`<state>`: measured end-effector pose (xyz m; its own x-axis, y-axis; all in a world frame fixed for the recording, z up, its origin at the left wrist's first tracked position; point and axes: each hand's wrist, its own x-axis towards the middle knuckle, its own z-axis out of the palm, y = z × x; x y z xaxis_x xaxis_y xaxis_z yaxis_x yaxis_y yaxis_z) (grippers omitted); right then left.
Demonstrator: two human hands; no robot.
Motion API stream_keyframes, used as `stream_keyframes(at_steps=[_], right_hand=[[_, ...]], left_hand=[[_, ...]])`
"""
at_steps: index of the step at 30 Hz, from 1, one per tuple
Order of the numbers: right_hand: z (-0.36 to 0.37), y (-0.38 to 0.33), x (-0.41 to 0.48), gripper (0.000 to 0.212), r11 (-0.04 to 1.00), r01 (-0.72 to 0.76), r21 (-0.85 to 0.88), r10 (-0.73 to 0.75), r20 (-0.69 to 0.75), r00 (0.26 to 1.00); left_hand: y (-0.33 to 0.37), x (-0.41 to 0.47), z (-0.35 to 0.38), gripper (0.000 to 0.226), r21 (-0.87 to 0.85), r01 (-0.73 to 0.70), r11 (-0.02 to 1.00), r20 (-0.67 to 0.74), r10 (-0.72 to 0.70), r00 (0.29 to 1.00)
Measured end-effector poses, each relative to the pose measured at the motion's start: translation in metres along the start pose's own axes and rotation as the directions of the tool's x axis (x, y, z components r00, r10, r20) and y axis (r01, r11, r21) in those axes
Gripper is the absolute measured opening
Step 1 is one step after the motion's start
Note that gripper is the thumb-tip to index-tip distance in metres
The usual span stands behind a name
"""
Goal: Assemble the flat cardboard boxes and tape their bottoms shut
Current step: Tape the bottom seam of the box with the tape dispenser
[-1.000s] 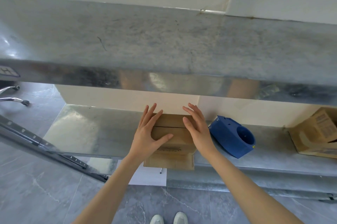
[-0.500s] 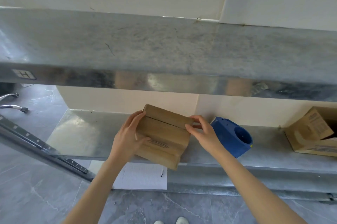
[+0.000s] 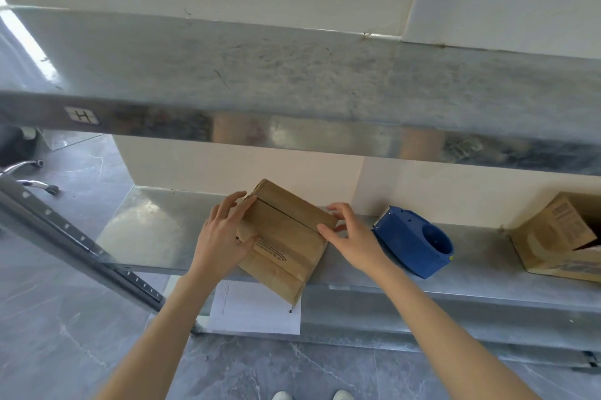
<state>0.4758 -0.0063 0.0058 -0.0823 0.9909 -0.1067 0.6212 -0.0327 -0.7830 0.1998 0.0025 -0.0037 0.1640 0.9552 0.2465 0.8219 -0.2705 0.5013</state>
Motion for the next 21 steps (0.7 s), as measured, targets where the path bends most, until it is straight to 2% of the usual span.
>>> stream_keyframes(at_steps=[6, 11, 15, 18, 21], right_hand=[[-0.02, -0.004, 0.002, 0.042, 0.961, 0.2, -0.189, -0.198, 0.031, 0.98], [-0.052, 0.016, -0.002, 0.044, 0.846, 0.272, -0.459, -0.284, 0.043, 0.958], [-0.089, 0.056, -0.009, 0.046, 0.8, 0.175, -0.574, -0.208, 0.009, 0.978], [-0.113, 0.089, -0.013, 0.047, 0.754, 0.116, -0.647, -0.118, 0.041, 0.992], [-0.127, 0.116, -0.018, 0.053, 0.759, 0.089, -0.645, -0.033, 0.099, 0.995]], left_hand=[[0.024, -0.009, -0.005, 0.068, 0.093, 0.061, 0.994, -0.088, -0.053, 0.995], [0.054, -0.025, 0.001, 0.063, 0.166, 0.158, 0.973, -0.169, -0.13, 0.977], [0.088, -0.039, 0.02, 0.059, 0.212, 0.246, 0.946, -0.215, -0.2, 0.956], [0.112, -0.049, 0.036, 0.061, 0.219, 0.313, 0.924, -0.22, -0.265, 0.939], [0.134, -0.058, 0.045, 0.064, 0.203, 0.368, 0.907, -0.219, -0.324, 0.92]])
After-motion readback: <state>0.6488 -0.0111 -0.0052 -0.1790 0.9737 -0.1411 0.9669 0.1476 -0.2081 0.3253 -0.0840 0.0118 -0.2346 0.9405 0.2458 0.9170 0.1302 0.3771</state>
